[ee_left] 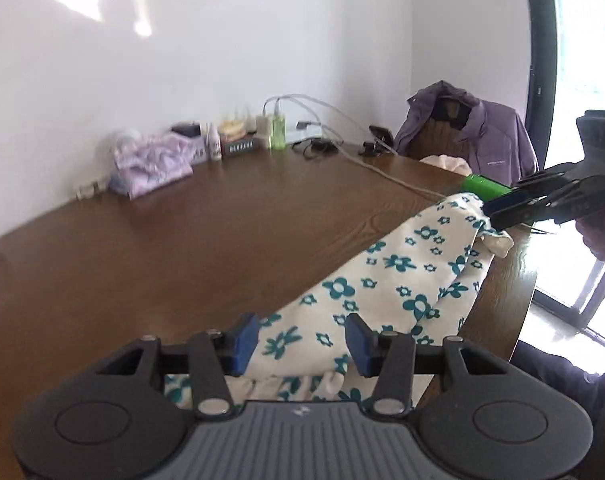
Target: Fold clothes
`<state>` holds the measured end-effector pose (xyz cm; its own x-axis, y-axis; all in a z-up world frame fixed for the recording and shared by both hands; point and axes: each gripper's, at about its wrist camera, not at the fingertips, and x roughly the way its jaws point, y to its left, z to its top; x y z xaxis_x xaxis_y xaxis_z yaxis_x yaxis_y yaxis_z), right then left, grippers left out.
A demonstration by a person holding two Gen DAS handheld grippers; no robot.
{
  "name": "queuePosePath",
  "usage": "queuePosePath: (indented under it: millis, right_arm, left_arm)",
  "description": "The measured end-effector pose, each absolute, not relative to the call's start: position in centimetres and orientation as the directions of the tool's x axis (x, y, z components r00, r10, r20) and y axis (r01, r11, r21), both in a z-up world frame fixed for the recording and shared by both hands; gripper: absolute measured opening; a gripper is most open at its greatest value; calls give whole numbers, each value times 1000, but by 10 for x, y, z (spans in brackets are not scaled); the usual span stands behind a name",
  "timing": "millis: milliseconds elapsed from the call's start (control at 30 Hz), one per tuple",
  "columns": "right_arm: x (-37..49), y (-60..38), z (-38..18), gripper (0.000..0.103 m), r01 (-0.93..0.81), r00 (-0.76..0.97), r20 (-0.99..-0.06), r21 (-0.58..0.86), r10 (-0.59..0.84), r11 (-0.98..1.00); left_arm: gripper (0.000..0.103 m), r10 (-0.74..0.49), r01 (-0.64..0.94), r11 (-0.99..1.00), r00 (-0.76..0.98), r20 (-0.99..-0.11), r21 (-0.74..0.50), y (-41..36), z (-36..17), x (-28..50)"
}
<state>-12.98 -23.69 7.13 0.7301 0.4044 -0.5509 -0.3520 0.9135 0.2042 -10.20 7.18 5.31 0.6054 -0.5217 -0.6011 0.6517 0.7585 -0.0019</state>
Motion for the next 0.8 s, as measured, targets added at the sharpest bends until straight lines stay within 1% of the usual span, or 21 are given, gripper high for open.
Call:
queuePosePath:
  millis: [33, 67, 133, 200, 267, 333, 367, 400, 433, 467, 533, 600, 667, 733, 767, 800]
  right_arm:
    - [-130, -250, 68, 29, -296, 709, -575, 284, 409, 912]
    - [-130, -263, 65, 27, -235, 686, -596, 362, 417, 902]
    - [-131, -277, 49, 27, -118, 674, -608, 472, 420, 873]
    - [-125, -278, 27, 27, -10, 670, -625, 531, 400, 847]
    - [-121, -280, 12, 28, 50, 685, -610, 585, 398, 810]
    - [-119, -277, 7, 35, 75, 719, -580, 613, 383, 787]
    - [-117, -277, 6, 36, 89, 732, -566, 632, 380, 770]
    - [-115, -277, 5, 43, 102, 743, -552, 652, 378, 752]
    - [-113, -276, 3, 46, 115, 755, -539, 671, 374, 733]
    - [-110, -278, 1, 47, 140, 759, -532, 696, 375, 704]
    - [-105, -283, -4, 52, 179, 771, -503, 760, 391, 624]
    - [-100, -286, -11, 52, 247, 784, -504, 789, 362, 563]
    - [-95, -286, -17, 45, 300, 796, -513, 796, 322, 526]
    - [-90, -283, -22, 11, 337, 805, -528, 783, 271, 523]
    - [-89, -282, -23, 8, 333, 813, -521, 783, 260, 525]
    - [-88, -281, -24, 7, 326, 822, -511, 784, 252, 528]
  left_arm:
    - [30, -527, 661, 751, 584, -617, -15, 70, 45, -100]
    - [30, -525, 667, 745, 571, -631, -15, 71, 38, -99]
    - [28, -520, 667, 745, 567, -639, -14, 74, 28, -99]
    - [28, -519, 665, 747, 567, -639, -17, 78, 21, -100]
    - [28, -525, 662, 749, 569, -633, -27, 81, 19, -99]
    - [28, -523, 665, 747, 577, -628, -11, 80, 17, -101]
    - [28, -522, 667, 745, 581, -625, -2, 79, 16, -103]
    - [28, -521, 668, 744, 585, -622, 5, 79, 15, -104]
    - [28, -521, 670, 742, 587, -620, 11, 79, 15, -105]
    - [28, -523, 673, 740, 587, -618, 14, 79, 15, -106]
    - [28, -523, 679, 734, 589, -616, 25, 78, 15, -107]
    - [28, -525, 682, 731, 590, -613, 30, 77, 15, -109]
    - [29, -528, 685, 728, 592, -609, 35, 77, 14, -111]
    - [29, -530, 687, 725, 594, -604, 39, 77, 13, -112]
    - [29, -532, 689, 724, 595, -602, 42, 77, 13, -113]
    - [29, -534, 691, 722, 595, -600, 42, 78, 13, -113]
